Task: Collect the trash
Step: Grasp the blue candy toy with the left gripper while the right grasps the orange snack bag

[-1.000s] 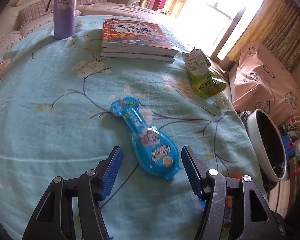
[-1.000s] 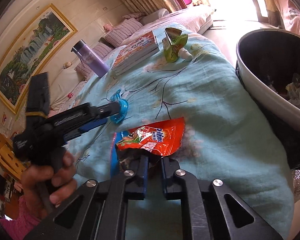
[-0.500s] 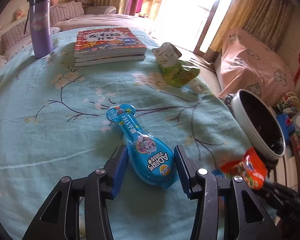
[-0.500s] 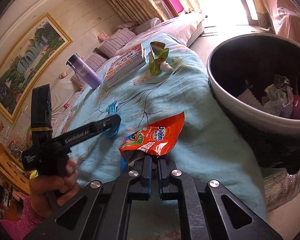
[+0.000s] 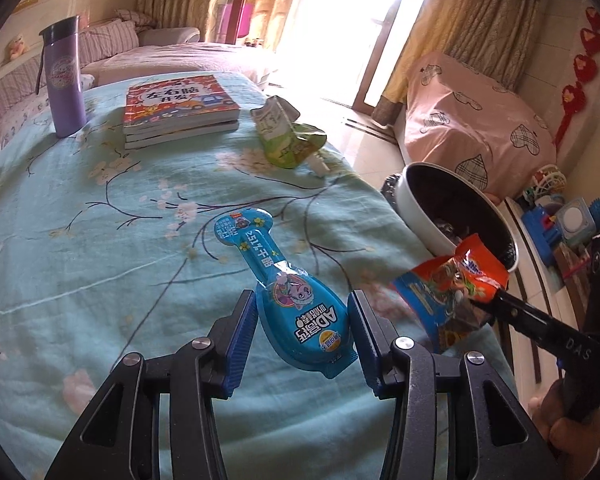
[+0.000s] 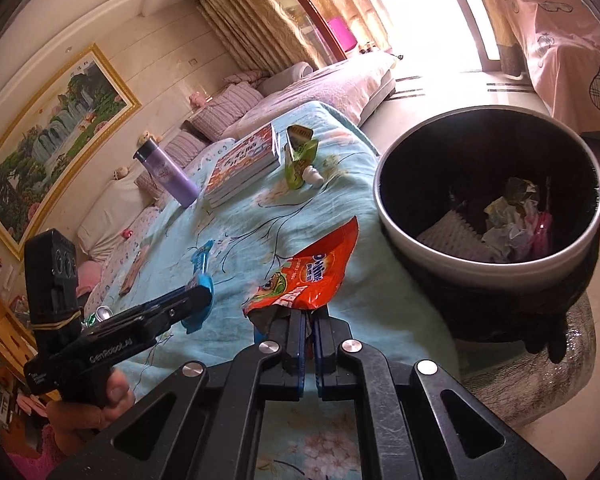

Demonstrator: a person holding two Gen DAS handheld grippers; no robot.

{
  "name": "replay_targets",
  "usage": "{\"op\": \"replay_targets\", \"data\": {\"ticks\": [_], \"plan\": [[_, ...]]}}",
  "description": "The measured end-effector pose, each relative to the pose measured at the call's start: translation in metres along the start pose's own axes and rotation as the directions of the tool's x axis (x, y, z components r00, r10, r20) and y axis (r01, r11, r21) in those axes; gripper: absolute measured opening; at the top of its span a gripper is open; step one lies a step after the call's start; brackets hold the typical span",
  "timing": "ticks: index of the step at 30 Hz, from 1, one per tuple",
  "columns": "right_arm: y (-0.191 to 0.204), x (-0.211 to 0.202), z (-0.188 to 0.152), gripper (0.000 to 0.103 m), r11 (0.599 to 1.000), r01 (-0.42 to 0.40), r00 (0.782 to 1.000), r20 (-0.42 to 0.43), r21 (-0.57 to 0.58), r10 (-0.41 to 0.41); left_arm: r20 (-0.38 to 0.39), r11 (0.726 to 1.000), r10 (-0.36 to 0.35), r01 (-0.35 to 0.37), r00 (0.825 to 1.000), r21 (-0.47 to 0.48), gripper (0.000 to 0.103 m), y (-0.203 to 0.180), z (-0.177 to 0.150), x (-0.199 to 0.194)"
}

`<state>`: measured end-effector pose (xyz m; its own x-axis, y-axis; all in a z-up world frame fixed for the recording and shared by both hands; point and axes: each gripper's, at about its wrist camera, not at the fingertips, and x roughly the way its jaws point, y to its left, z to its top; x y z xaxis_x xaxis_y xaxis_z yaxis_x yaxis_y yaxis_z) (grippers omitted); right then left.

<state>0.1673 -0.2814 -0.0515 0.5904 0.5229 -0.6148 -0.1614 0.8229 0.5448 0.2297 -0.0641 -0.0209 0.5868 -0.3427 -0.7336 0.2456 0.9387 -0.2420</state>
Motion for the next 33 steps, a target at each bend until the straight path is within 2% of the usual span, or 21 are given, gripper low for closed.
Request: {"op": "replay_targets", "data": {"ticks": [14, 15, 16, 17, 18, 31, 33], "plan": [[-0.023, -0.028, 0.007, 0.003, 0.999, 0.023, 0.997, 0.067, 0.035, -0.025, -0.005, 0.996, -0.038, 0.039, 0.999, 0.077, 0.043, -0.041, -0.006, -0.015], [-0.025, -0.030, 0.008, 0.003, 0.999, 0.024, 0.997, 0.071, 0.037, -0.027, -0.006, 0.996, -0.040, 0.040, 0.999, 0.081, 0.034, -0.043, -0.006, -0.015], [-0.026, -0.031, 0.009, 0.003, 0.999, 0.027, 0.997, 0.075, 0.039, -0.030, -0.011, 0.996, -0.041, 0.042, 0.999, 0.085, 0.016, -0.045, -0.006, -0.015], [-0.028, -0.033, 0.009, 0.003, 0.999, 0.030, 0.996, 0.080, 0.041, -0.033, -0.035, 0.995, -0.054, 0.057, 0.998, 0.080, 0.008, -0.046, -0.005, -0.012], [-0.029, -0.035, 0.009, 0.003, 0.999, 0.031, 0.996, 0.083, 0.043, -0.034, -0.042, 0.995, -0.062, 0.065, 0.997, 0.074, 0.006, -0.046, -0.004, -0.010], [-0.035, -0.039, 0.008, 0.003, 0.997, 0.036, 0.995, 0.094, 0.061, -0.042, -0.054, 0.995, -0.043, 0.047, 0.998, 0.090, 0.005, -0.053, -0.006, 0.003], [-0.034, -0.038, 0.008, 0.003, 0.998, 0.036, 0.995, 0.095, 0.059, -0.042, -0.071, 0.995, -0.040, 0.047, 0.997, 0.093, 0.011, -0.053, -0.006, 0.007]]}}
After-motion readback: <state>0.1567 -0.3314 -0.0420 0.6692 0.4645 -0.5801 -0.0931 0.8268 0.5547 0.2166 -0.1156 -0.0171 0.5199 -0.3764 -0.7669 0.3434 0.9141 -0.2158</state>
